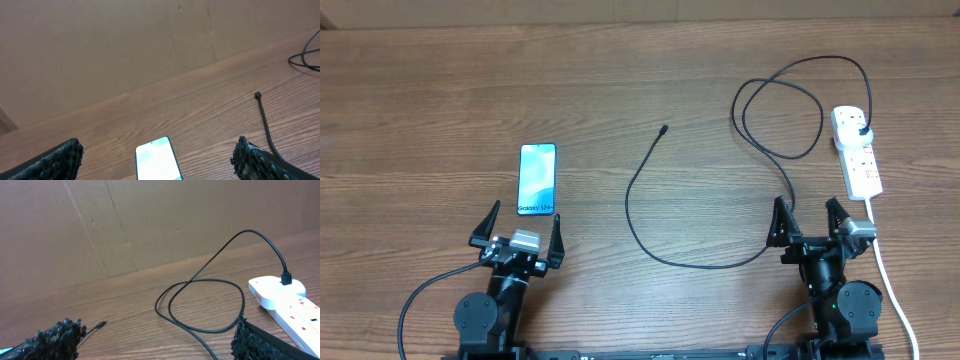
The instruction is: Plug charger to phone and switch on socket
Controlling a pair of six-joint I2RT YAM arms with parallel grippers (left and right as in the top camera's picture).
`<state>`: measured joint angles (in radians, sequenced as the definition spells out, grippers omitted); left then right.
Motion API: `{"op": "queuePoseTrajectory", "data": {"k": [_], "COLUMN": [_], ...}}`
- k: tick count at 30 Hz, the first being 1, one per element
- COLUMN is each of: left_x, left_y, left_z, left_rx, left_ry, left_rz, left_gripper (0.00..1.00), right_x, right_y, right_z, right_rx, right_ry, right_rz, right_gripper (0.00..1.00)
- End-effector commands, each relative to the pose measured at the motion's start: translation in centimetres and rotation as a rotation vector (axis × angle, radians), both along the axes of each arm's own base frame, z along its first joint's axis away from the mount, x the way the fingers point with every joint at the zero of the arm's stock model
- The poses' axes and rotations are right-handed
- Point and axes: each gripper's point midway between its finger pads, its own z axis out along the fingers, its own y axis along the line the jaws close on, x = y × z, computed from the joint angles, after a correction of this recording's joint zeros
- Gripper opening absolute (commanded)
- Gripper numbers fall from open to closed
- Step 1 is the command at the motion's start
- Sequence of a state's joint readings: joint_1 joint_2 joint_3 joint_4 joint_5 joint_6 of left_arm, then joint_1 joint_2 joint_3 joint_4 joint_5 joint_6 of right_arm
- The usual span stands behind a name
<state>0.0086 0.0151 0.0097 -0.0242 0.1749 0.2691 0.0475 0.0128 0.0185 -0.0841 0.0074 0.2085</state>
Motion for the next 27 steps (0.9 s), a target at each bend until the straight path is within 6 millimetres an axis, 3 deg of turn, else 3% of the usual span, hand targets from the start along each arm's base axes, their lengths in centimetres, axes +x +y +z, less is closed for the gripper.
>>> {"op": "queuePoseTrajectory", "data": {"k": [1, 27], "left_x": [-0.03, -0.02], "left_y": [0.08, 0.08], "left_z": [0.17, 0.40], "left_rx": [0.004, 0.004], "left_ry": [-0.014, -0.023], "left_rz": [0.003, 0.003], "left_gripper": [0.99, 1.00], "right_x": [0.02, 0.02], "right_y": [-0.23, -0.23], "right_z": [-0.30, -0.30], "right_rx": [-0.003, -0.003], "right_ry": [0.001, 0.001], "right_rz": [-0.012, -0.012], "right_gripper": [1.00, 1.00]}}
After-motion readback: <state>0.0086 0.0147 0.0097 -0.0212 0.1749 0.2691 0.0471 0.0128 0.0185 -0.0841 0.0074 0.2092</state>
